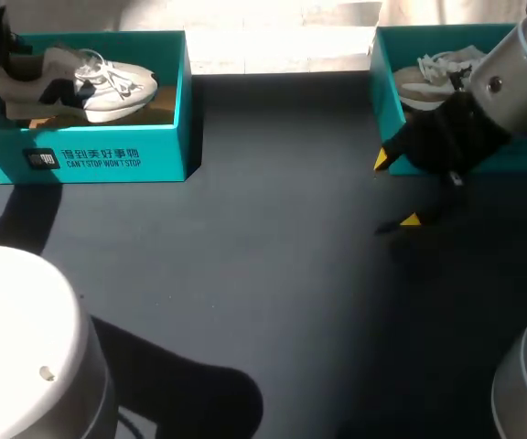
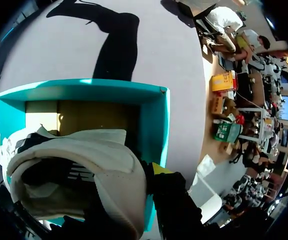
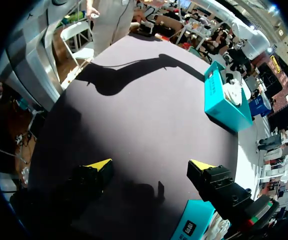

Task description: Take the shoe out of the shoebox, open the shoe tongue, remove and reinsert the insole, then place the shoe into the shoebox

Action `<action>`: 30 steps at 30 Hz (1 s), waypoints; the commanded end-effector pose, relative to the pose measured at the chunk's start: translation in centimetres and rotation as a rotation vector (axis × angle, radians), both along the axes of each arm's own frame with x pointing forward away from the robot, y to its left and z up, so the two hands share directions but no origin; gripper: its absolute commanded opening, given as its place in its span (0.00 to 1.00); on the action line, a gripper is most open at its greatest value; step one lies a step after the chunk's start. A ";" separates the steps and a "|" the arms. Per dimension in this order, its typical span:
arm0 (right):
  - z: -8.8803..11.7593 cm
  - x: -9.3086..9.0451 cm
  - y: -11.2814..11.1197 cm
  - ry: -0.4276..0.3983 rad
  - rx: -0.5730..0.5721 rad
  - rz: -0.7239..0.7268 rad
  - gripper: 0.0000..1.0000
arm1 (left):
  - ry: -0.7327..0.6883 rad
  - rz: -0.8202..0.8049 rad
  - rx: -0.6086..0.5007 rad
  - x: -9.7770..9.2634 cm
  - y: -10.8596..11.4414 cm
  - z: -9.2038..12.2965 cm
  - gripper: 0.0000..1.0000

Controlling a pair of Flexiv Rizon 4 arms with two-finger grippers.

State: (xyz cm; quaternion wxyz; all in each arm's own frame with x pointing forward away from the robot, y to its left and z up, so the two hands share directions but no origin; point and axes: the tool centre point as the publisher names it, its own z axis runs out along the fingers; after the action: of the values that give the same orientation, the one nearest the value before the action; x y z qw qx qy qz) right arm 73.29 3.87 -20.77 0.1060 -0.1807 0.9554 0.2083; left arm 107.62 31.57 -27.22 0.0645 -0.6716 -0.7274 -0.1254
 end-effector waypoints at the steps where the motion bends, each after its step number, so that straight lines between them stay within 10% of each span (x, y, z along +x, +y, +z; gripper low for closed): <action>1: -0.1 0.0 0.1 0.000 -0.002 0.000 1.00 | 0.004 -0.003 0.003 0.2 0.1 -1.8 0.00; 30: -0.1 0.0 0.1 0.000 -0.002 0.000 1.00 | 0.102 0.010 0.014 -2.9 -0.7 -9.2 0.00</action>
State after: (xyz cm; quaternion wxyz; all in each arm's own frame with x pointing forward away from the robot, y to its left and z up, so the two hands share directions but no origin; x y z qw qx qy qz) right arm 73.29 3.87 -20.77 0.1060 -0.1807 0.9554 0.2083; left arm 104.38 30.92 -36.07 0.1037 -0.6727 -0.7260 -0.0983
